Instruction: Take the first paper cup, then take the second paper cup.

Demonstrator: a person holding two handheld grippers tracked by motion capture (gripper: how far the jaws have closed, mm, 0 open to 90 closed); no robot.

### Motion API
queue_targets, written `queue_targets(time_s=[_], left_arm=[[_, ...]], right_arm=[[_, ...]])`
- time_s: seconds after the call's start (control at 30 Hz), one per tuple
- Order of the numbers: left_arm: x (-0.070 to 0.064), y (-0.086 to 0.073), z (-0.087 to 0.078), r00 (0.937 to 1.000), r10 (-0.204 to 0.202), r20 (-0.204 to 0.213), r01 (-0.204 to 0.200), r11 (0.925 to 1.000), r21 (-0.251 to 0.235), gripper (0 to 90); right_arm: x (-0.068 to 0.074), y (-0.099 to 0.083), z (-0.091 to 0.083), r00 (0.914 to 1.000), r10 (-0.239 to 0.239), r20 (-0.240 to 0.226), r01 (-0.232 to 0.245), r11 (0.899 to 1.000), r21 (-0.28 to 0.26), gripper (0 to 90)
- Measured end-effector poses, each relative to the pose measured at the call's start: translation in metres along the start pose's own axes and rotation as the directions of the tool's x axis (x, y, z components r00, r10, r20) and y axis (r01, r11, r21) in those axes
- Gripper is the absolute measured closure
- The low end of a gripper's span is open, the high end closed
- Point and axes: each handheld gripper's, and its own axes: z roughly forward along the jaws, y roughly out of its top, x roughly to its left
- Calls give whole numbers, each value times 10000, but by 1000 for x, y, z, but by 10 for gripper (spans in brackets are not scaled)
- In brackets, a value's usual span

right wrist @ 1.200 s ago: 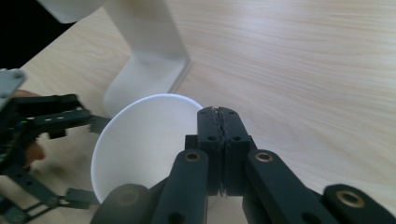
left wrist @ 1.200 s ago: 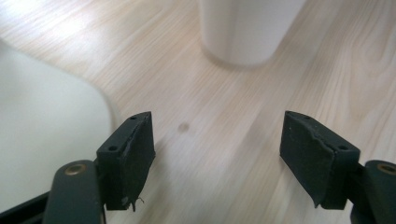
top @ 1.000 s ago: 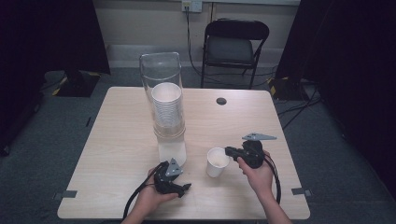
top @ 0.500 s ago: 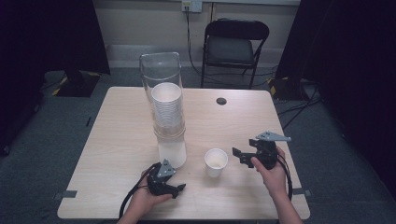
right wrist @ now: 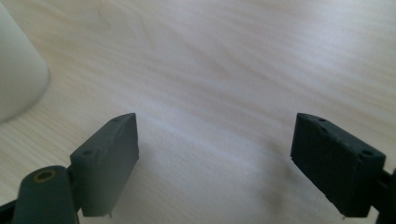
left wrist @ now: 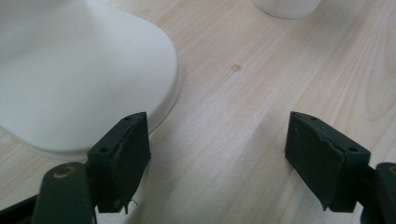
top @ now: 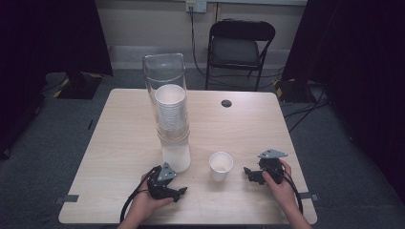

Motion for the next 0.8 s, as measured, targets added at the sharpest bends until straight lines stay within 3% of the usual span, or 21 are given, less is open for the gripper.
queue_targets(time_s=[0.13, 0.23, 0.5, 0.8], left_arm=[[2, -1, -1, 9999, -132, -13, 132, 9999, 13, 218], [3, -1, -3, 9995, -316, -70, 316, 9995, 75, 219], [13, 1, -11, 9958, -854, -331, 843, 9959, -320, 220], [28, 9, -24, 9831, -1721, -622, 1654, 9811, -999, 224]], right_arm=[[0, -1, 2, 9995, 261, -162, -263, 9996, -89, 139], [0, -6, 5, 9993, 272, -261, -288, 9976, -627, 131], [0, -6, 4, 9991, 363, -222, -375, 9977, -573, 130], [1, -6, 4, 9990, 416, -163, -425, 9973, -593, 130]])
